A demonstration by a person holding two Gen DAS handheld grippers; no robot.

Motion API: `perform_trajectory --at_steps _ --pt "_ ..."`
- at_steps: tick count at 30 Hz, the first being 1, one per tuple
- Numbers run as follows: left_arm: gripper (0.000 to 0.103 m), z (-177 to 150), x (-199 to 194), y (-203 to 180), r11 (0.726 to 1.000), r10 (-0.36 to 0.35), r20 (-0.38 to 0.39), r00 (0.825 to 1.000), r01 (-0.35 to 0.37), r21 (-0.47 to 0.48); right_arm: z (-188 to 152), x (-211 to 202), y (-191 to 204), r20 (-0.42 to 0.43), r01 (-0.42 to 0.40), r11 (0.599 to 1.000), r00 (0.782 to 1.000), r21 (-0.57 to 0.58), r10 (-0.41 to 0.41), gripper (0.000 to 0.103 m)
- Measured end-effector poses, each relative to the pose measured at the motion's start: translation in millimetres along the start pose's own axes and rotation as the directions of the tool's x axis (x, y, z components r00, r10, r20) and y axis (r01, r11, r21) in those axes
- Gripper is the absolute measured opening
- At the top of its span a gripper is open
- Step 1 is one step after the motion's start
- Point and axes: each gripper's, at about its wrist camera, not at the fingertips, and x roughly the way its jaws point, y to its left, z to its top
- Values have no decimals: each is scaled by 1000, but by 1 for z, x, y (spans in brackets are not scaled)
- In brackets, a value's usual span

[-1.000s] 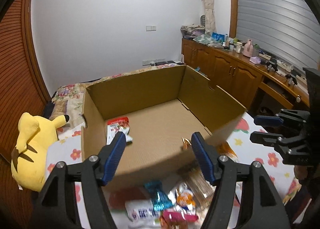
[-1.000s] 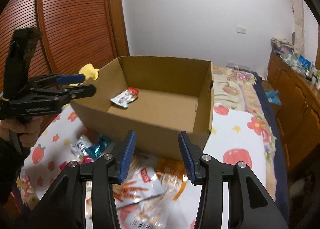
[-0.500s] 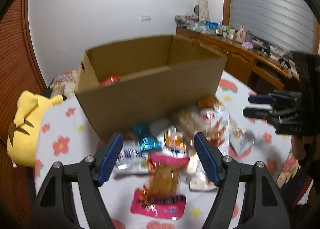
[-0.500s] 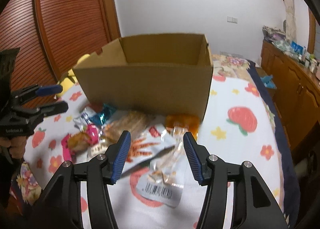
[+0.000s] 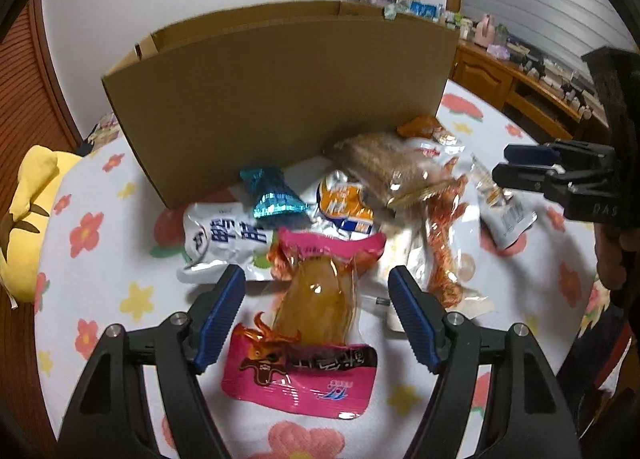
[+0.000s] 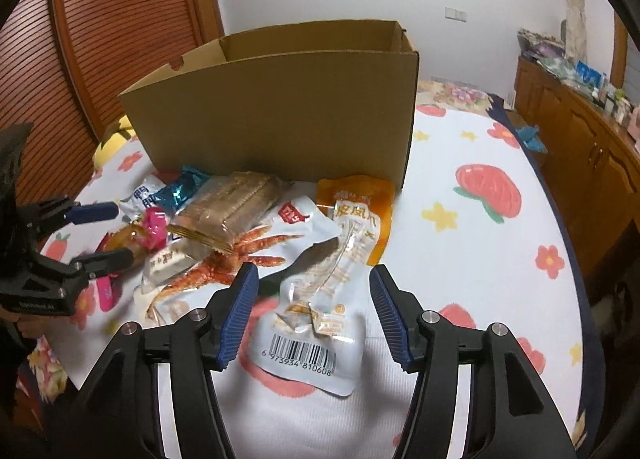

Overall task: Organize snacks
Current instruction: 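Move the left gripper to the pink sausage pack while the right approaches the orange pouch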

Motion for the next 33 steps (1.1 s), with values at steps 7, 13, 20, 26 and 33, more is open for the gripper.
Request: perform_trajectory --at_steps 7,13,20,26,33 --pt "64 -8 6 6 1000 2 -14 1000 -2 -30 -3 14 -7 -37 22 1000 999 8 -22 61" --pt "63 -13 4 11 999 -6 16 1000 7 -52 -6 18 -8 -59 30 1000 998 -1 -30 61" --pt "69 -17 5 11 999 13 39 999 -11 -52 -7 29 -3 -86 20 1000 996 -4 -21 64" --pt "70 -20 5 9 998 25 45 999 -22 -54 -2 39 5 -96 47 998 994 -39 -51 69" --pt "66 -22 2 9 998 12 63 998 -8 -59 8 52 9 -104 95 993 989 -71 -102 73"
